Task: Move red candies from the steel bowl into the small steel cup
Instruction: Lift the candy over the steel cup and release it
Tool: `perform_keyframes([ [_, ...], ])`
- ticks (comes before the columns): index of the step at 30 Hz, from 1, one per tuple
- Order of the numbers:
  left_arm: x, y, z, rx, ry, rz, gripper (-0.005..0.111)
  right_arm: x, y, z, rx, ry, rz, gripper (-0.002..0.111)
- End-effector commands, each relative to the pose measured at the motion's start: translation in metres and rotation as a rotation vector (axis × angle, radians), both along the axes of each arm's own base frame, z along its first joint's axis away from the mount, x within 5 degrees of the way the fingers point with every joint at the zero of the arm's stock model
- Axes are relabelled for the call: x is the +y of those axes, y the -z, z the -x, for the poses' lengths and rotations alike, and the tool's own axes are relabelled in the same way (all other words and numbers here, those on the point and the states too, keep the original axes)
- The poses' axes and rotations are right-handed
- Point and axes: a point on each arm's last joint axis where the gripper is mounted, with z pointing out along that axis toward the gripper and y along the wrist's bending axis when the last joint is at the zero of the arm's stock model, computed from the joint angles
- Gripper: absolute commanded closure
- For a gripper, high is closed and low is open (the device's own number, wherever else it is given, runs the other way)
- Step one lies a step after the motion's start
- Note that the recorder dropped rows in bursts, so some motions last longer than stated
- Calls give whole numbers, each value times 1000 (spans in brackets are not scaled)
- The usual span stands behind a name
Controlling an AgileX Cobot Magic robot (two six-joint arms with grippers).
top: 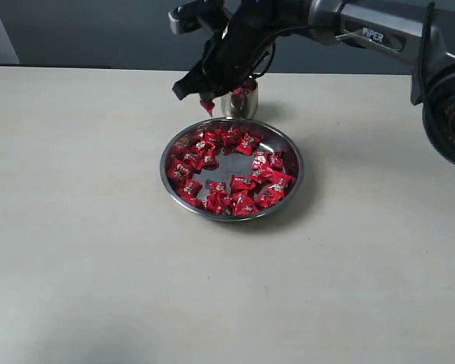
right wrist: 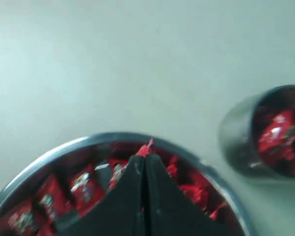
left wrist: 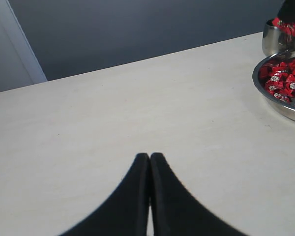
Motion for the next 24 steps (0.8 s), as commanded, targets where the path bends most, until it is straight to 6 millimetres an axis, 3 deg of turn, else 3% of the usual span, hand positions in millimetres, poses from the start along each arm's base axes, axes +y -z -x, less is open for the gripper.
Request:
perform_keyframes([
  [1, 0, -1, 0, -12, 0, 3, 106, -24, -8, -28, -121, 152, -99, 109],
  [9, 0, -1, 0, -12, 0, 3, 106, -40, 8, -53, -237, 232, -159, 109],
  [15, 0, -1, 0, -12, 0, 3, 106, -42, 22, -57, -233, 238, -146, 109],
  [22, 0, -1, 0, -12, 0, 3, 106, -42, 21, -58, -251, 244, -156, 109],
  [24, 0, -1, 0, -12, 0, 3, 106, -42, 21, -58, -250, 246, -157, 104],
])
